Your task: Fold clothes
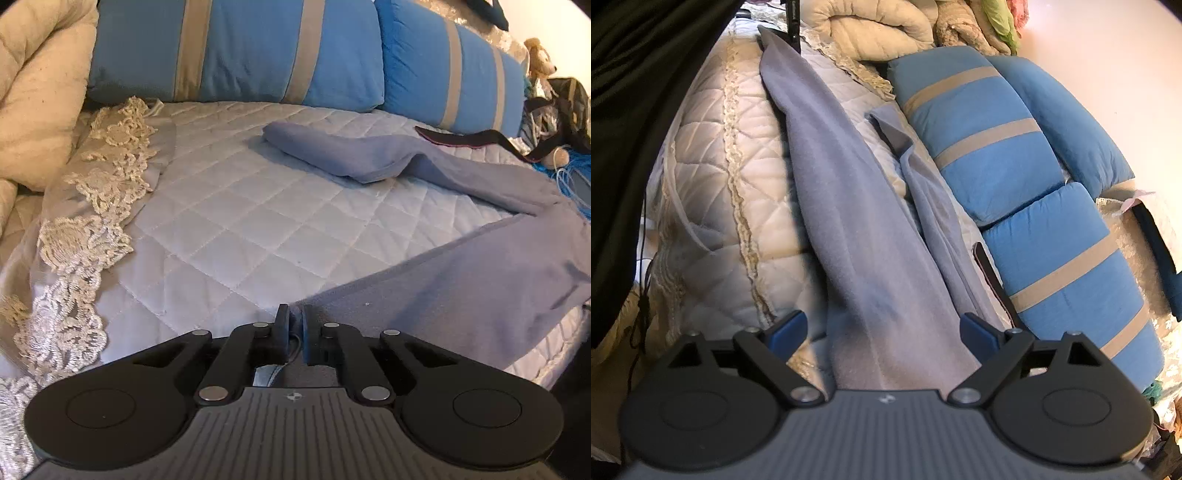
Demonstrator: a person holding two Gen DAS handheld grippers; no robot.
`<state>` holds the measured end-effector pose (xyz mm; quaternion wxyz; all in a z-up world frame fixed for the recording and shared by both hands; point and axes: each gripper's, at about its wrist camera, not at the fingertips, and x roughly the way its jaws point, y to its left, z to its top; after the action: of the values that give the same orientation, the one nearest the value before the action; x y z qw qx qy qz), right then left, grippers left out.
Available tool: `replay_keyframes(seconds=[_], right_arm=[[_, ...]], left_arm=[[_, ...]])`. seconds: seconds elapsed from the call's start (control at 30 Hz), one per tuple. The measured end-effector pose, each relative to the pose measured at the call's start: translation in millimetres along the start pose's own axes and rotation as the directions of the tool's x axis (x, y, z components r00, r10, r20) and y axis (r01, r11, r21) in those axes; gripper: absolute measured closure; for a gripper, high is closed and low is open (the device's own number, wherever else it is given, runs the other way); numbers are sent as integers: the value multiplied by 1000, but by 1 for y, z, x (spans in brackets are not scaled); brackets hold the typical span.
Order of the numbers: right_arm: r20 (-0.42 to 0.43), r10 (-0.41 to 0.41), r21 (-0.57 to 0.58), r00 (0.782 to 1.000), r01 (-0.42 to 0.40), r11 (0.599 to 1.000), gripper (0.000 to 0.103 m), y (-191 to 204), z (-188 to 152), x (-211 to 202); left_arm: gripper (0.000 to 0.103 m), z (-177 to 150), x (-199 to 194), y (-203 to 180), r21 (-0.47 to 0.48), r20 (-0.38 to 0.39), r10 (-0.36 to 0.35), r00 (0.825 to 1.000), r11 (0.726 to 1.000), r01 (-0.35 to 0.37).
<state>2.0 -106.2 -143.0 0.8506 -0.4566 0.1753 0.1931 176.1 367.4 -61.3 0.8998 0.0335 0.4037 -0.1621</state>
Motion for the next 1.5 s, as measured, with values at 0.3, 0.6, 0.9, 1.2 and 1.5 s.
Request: replay_keyframes(seconds=[0.3,0.6,0.9,1.2,1.5], right_arm=[[-12,30,110,999,-28,994,8,-23,-1,-3],[-1,70,166,998,-69,984,6,-38,-5,-15],[-44,123,312,991,-104,944,0,-77,-3,-20],[-81,123,343,989,-88,935,0,-89,-5,-2],[-95,96,409,991,-49,911,0,-102,2,15]], left_arm=[[97,15,-20,5,-21,27,161,987,987,-161],[86,22,12,2,31,-77,287,955,958,-285],[45,51,-13,-7,-37,17,393,919,919,-393],[30,94,-1,-65,58,166,356,920,928,-369],[30,95,81,-114,222,118,383,916,889,-400]])
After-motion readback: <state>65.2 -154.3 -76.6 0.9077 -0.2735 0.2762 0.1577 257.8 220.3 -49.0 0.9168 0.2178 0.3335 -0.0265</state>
